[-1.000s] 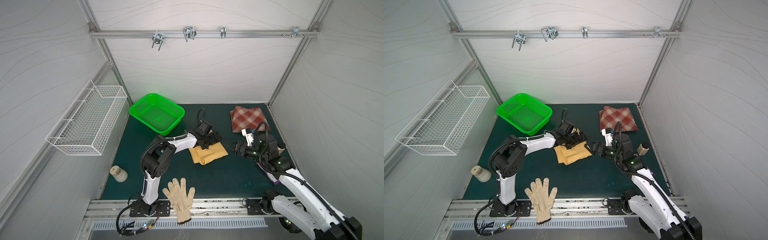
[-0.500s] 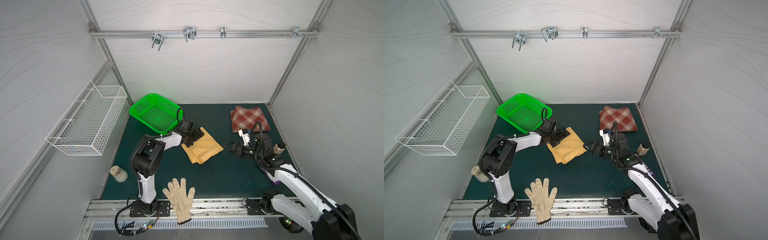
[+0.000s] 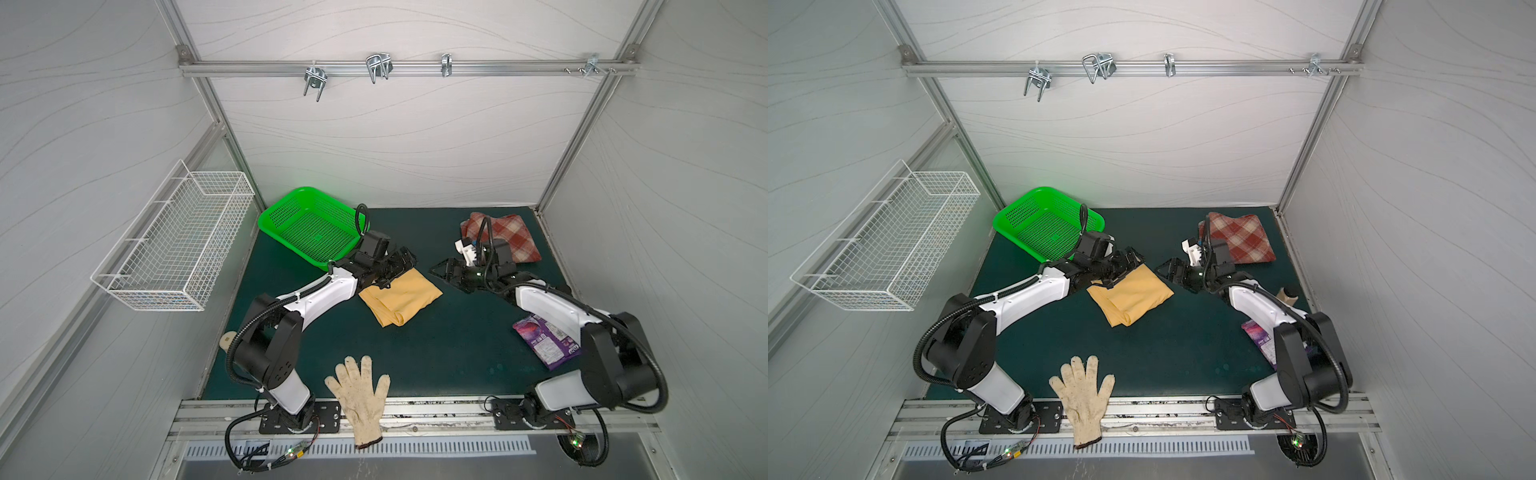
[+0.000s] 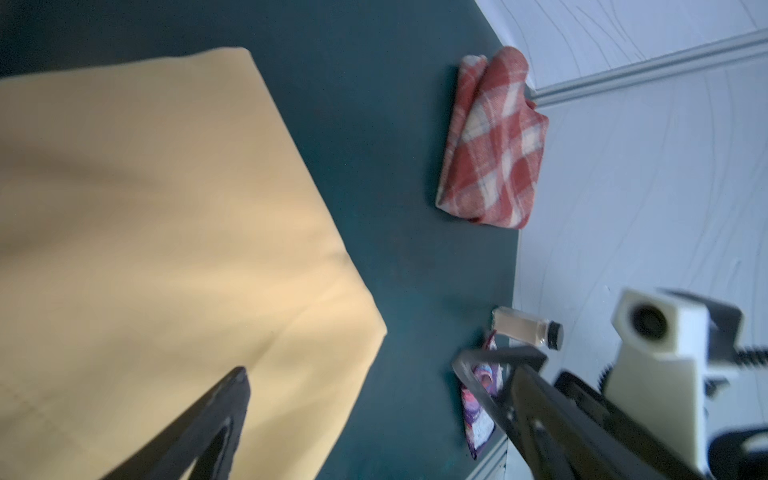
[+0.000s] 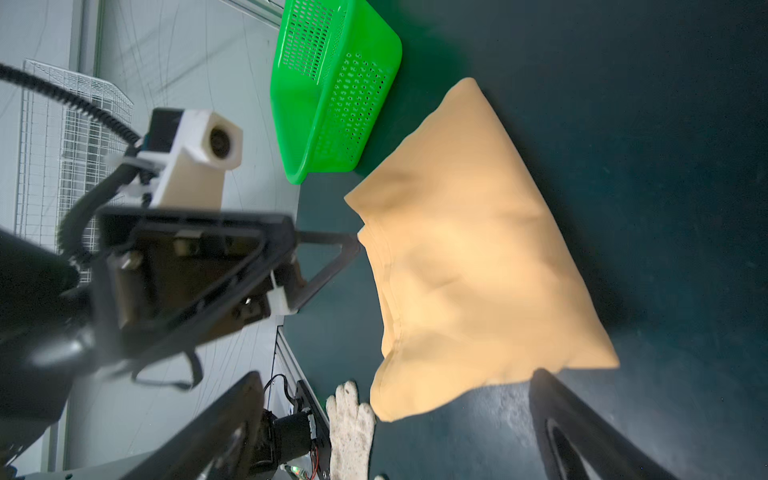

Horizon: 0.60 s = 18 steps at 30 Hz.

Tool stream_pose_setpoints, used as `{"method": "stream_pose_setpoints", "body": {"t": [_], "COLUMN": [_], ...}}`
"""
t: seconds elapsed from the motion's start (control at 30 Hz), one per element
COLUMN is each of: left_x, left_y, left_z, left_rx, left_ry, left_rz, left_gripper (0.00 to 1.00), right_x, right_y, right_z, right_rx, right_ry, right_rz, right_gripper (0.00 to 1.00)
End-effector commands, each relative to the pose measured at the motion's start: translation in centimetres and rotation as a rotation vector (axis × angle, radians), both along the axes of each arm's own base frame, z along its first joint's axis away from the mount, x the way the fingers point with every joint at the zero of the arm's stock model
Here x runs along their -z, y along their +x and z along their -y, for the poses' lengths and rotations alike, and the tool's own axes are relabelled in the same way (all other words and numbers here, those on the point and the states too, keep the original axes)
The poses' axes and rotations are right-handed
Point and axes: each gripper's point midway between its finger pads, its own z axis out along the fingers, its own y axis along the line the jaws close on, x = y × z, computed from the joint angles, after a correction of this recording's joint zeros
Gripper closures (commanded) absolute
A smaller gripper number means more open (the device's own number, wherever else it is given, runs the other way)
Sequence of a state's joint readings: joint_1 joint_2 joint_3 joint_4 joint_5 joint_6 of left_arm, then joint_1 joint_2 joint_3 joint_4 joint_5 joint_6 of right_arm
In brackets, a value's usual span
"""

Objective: Fold and stack the skirts

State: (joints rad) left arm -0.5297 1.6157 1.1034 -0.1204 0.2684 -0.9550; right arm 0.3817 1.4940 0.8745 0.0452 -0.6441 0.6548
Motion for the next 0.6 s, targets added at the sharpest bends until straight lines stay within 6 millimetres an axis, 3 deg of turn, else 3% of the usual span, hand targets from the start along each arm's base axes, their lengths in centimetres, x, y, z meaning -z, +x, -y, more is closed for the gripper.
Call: {"method": "stream_pose_setpoints", "body": {"t": [0.0, 0.27, 0.57], "left_x": [1.5, 6.5, 9.9], "left_y": [-0.6, -1.2, -0.8], "left_z": [-1.2, -3.1, -5.5], "left_rx": [-0.041, -0.071, -0.091], "left_ry": [0.026, 0.054, 0.113], "left_rz": [-0.031, -0.115, -0.182], "left_gripper": [0.01, 0.01, 0.01], "right_x": [-0.3, 4.1, 7.5], "right_y": [1.2, 1.3, -0.9], "right_z": [-1.3, -3.6, -4.2], "right_rx": [-0.054, -0.115, -0.131], "right_ry": [0.056, 0.055, 0.016], "right_rz": [0.02, -0.051, -0.102], "right_gripper": [0.01, 0.01, 0.01]}}
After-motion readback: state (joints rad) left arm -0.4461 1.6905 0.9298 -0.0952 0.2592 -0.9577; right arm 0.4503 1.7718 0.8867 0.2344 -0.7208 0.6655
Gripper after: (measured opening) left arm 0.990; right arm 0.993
